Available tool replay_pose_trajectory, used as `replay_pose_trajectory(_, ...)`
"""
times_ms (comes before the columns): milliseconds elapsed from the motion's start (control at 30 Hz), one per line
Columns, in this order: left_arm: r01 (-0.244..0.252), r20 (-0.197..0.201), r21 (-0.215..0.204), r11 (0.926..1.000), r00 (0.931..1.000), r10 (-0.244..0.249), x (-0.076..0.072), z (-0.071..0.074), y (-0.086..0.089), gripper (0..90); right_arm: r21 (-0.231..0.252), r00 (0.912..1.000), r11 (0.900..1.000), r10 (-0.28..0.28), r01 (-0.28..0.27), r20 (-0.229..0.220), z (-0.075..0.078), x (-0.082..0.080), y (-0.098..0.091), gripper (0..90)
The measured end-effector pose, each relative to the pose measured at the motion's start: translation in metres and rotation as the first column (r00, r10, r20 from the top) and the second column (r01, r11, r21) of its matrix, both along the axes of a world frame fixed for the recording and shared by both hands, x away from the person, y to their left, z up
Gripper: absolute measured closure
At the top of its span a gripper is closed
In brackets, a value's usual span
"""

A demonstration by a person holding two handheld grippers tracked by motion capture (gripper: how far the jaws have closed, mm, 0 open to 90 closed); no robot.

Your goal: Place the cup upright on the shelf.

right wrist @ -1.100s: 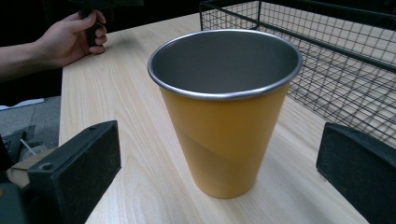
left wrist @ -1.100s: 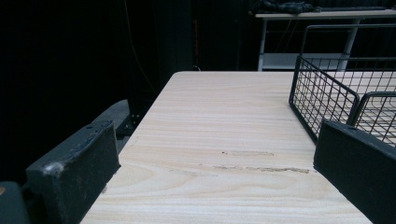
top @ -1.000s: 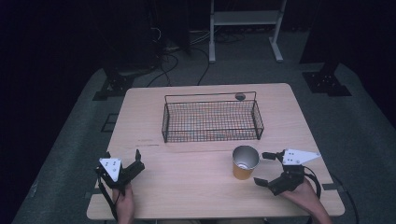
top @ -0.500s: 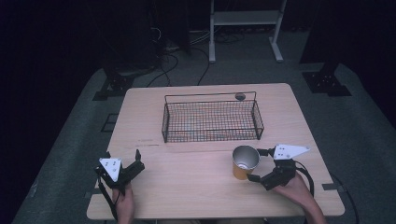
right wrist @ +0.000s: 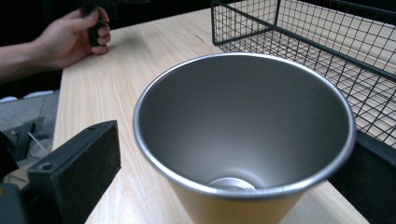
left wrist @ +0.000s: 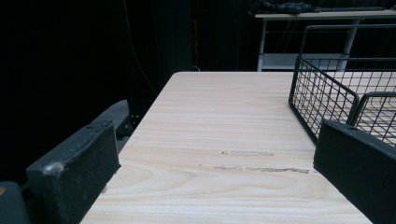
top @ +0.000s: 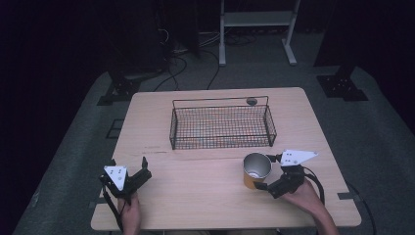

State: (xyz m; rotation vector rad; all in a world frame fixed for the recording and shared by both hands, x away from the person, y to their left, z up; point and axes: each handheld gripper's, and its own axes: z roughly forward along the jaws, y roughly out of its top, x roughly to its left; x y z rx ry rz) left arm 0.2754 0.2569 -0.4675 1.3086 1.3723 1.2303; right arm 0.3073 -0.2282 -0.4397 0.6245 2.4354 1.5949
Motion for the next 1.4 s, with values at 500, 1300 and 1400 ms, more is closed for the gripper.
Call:
replay_pose_trajectory(500,0.001,-0.001,0.001,1.0,1.0,-0.001,0.0,0.0,0.0,0.0,-0.021,0.9999,0.9998,0.002,-0.002,-0.012,-0.006,0.013,0.014,0.1)
replay_pose_trajectory(1300,0.0,-0.001,-0.003,1.0,1.0,0.0,0.0,0.0,0.0,0.0,-0.028,0.9993,0.9996,0.003,-0.004,-0.037,0.011,0.021,0.011,12.6)
replay_pose_trajectory(1400,0.0,-0.001,-0.003,1.0,1.0,0.0,0.0,0.0,0.0,0.0,-0.017,0.9988,0.9998,0.013,-0.013,-0.047,0.018,0.023,0.008,12.6)
